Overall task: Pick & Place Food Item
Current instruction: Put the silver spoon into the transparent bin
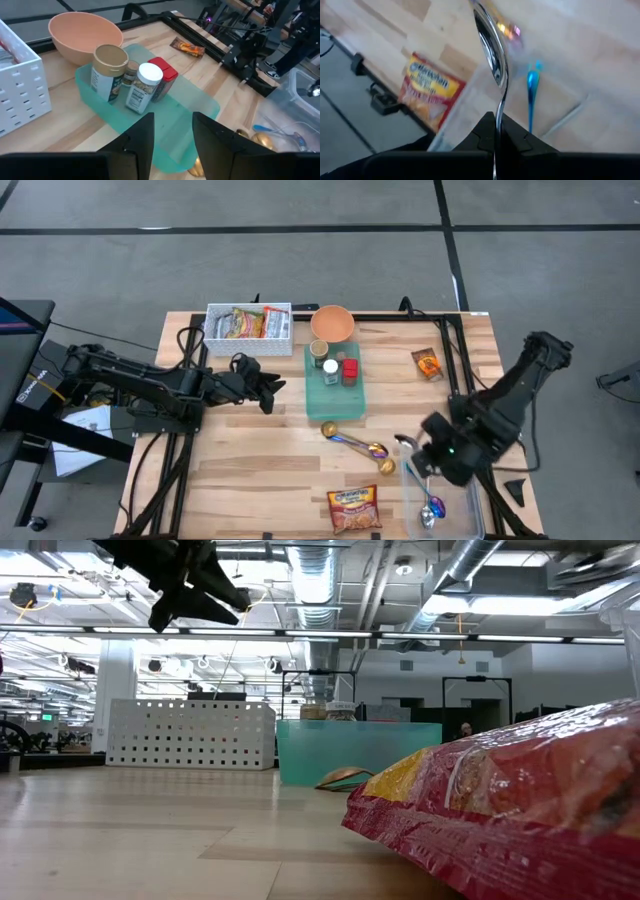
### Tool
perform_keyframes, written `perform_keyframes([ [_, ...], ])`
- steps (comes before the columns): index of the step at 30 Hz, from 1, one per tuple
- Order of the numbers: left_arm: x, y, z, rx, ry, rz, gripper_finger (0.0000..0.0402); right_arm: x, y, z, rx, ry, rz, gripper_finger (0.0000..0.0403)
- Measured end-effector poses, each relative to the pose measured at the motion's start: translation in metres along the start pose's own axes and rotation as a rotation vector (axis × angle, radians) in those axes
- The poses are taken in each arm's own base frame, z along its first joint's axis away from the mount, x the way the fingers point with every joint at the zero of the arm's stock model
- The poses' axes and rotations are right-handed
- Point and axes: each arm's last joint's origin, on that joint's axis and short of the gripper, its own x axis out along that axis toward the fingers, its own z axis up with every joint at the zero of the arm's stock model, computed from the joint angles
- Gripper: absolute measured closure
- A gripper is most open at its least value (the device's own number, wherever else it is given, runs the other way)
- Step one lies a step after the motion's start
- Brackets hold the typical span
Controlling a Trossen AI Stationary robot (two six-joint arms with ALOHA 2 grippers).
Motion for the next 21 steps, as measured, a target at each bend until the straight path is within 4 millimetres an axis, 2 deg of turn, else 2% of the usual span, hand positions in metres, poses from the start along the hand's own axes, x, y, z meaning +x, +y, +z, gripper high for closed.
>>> perform_keyframes([
  [10, 0.001, 0.001, 0.0, 0.0, -0.001, 0.004, 0.0276, -0.003, -0.01, -0.053, 0.11, 0.048, 0.0, 0.0403],
  [14, 0.001, 0.001, 0.0, 0.0, -0.001, 0.004, 0.0277, 0.004, -0.008, -0.059, 0.114, 0.07, -0.032, 0.0403],
  [21, 0.001, 0.001, 0.0, 0.0, -0.001, 0.005, 0.0279, 0.019, -0.002, -0.054, 0.143, 0.04, -0.092, 0.0403],
])
